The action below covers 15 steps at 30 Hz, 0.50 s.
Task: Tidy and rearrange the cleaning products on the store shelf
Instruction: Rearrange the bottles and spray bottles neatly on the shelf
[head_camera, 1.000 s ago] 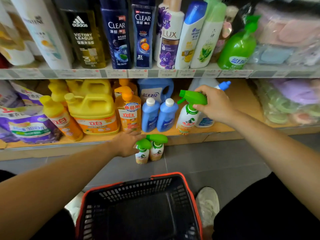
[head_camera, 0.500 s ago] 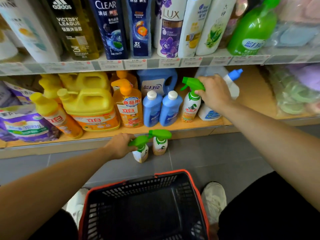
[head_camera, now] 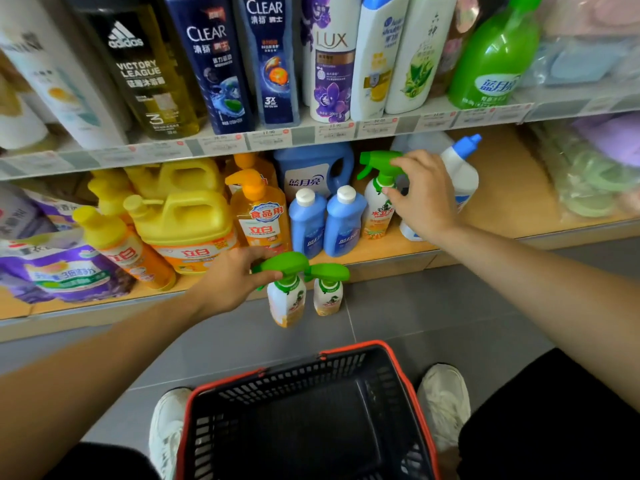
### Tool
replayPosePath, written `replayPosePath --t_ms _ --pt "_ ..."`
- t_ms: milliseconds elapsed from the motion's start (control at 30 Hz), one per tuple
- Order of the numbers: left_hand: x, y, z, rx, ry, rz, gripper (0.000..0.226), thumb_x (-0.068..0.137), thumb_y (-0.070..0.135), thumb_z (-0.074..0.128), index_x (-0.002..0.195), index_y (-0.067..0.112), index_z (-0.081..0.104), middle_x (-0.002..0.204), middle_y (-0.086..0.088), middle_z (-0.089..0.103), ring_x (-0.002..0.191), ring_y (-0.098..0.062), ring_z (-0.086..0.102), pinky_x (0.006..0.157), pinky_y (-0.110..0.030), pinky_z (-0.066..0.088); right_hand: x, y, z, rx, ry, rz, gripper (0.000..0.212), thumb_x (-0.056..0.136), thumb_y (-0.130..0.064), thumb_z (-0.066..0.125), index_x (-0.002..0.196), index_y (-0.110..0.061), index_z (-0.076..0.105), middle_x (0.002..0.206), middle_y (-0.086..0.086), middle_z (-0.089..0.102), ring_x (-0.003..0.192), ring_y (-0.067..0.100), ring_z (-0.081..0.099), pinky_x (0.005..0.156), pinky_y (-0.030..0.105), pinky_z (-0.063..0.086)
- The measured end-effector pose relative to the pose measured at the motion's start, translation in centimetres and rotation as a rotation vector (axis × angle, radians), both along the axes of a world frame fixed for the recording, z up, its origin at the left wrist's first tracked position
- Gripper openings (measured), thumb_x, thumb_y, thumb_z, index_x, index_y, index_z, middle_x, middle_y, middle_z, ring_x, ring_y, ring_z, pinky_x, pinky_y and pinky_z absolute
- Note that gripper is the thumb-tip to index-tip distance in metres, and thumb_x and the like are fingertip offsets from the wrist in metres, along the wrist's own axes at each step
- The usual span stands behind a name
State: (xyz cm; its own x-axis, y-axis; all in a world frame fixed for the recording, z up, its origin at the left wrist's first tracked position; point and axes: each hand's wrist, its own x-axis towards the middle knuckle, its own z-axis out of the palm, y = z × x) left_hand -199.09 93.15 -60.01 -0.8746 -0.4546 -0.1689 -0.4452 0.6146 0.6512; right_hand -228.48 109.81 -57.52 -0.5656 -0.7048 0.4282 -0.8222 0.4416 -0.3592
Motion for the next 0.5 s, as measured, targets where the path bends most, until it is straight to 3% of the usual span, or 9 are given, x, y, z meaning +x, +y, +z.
replayPosePath --t_ms 67,133,200,367,500 --pt "0.0 0.2 1.2 -0.012 0.016 -0.003 0.030 0.092 0.027 0.073 0.118 0.012 0.070 0.105 -0.009 0.072 0.094 -0.027 0.065 0.086 -0.051 0.053 2.1 0.3 -0.8 -0.050 -0.048 0.075 0.026 0.078 -0.014 0.080 0.101 -0.008 0.069 0.098 0.009 0.061 0.088 0.023 0.059 0.076 0.035 0.049" --pt "0.0 0.3 2.5 -0.014 0.046 0.002 0.032 0.091 0.027 0.073 0.120 0.013 0.070 0.106 -0.009 0.073 0.095 -0.026 0.066 0.087 -0.051 0.053 4.1 0.0 -2.0 0.060 -0.204 0.211 0.021 0.076 -0.013 0.082 0.094 -0.010 0.071 0.088 0.005 0.064 0.075 0.019 0.062 0.073 0.035 0.054" --pt "0.2 0.2 3.6 -0.014 0.066 0.023 0.032 0.091 0.028 0.073 0.119 0.013 0.070 0.105 -0.010 0.073 0.094 -0.028 0.066 0.087 -0.051 0.053 5.6 -0.5 -3.6 0.241 -0.307 0.325 0.024 0.077 -0.018 0.083 0.098 -0.011 0.073 0.091 0.005 0.070 0.081 0.021 0.068 0.077 0.039 0.056" --pt "1.5 -0.6 5.7 -0.013 0.125 0.103 0.033 0.090 0.029 0.073 0.120 0.016 0.071 0.103 -0.007 0.075 0.090 -0.023 0.068 0.082 -0.041 0.055 7.2 -2.0 -6.8 0.627 -0.275 0.418 0.062 0.076 -0.039 0.082 0.130 -0.017 0.062 0.126 0.007 0.067 0.115 0.027 0.062 0.091 0.042 0.052" --pt "2.4 -0.7 5.9 -0.006 0.130 0.153 0.034 0.090 0.028 0.074 0.121 0.013 0.072 0.102 -0.006 0.075 0.088 -0.023 0.066 0.079 -0.036 0.054 7.8 -2.5 -8.8 0.768 -0.301 0.474 0.055 0.074 -0.034 0.084 0.121 -0.018 0.062 0.122 0.006 0.066 0.114 0.027 0.060 0.087 0.035 0.048"
